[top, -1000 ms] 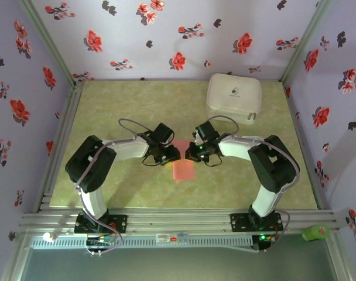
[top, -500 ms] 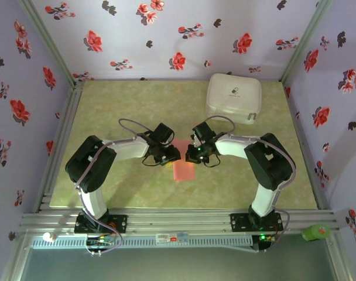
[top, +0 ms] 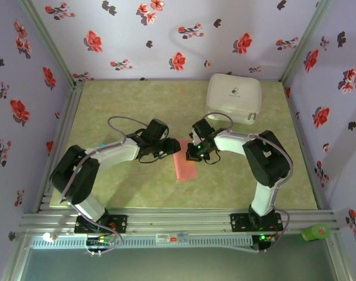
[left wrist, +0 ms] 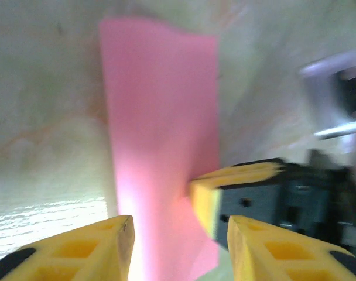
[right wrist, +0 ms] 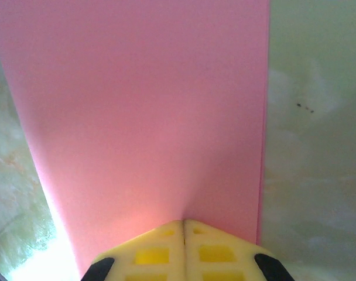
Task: Fold a paper plane with a square sheet of paper (pick it up from the middle)
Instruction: Hold the square sheet of paper at the center of the table, then first fold the square sheet of paper in half at the center of the table.
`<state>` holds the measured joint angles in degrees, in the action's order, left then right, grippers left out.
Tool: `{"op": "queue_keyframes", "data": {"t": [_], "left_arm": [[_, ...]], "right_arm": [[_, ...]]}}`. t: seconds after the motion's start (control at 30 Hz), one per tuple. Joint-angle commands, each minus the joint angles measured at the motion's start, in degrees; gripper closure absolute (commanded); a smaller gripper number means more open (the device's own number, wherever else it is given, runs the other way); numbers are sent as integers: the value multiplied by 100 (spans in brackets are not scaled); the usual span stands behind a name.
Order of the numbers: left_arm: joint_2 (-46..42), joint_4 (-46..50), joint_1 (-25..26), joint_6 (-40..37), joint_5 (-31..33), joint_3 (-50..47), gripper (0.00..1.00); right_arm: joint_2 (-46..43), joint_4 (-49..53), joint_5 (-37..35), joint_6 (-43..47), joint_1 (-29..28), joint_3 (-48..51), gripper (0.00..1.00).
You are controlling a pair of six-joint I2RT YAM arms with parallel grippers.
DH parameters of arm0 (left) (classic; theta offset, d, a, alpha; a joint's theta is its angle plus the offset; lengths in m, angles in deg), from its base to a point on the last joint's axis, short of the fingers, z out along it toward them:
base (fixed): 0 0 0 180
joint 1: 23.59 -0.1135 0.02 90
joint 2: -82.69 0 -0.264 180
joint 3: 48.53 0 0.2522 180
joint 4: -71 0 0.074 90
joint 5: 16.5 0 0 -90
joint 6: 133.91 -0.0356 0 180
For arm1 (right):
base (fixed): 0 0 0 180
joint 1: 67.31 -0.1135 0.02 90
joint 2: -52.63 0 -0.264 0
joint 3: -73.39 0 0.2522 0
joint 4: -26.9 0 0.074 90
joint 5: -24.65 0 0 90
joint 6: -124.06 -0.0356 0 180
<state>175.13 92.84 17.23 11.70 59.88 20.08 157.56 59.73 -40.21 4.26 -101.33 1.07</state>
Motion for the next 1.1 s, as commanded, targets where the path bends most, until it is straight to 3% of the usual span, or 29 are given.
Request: {"op": "queue_keyframes", "data": {"t": [0.0,0.2,0.6,1.07], "left_arm": [[-264,-668,-123,148,-147,-288,65],[31,-2183,-162,521,-980,-721,100],[910,-3332,-155,866,-1239,-1236,100],[1267,-2604,-265,154,-835,-1651,100]], "right_arm": [[275,474,-288,300,78,-2,100],[260,520,-355,241,80,-21,100],[241,463,-387,107,80,22,100],[245,473,-494,3,79,166,100]]}}
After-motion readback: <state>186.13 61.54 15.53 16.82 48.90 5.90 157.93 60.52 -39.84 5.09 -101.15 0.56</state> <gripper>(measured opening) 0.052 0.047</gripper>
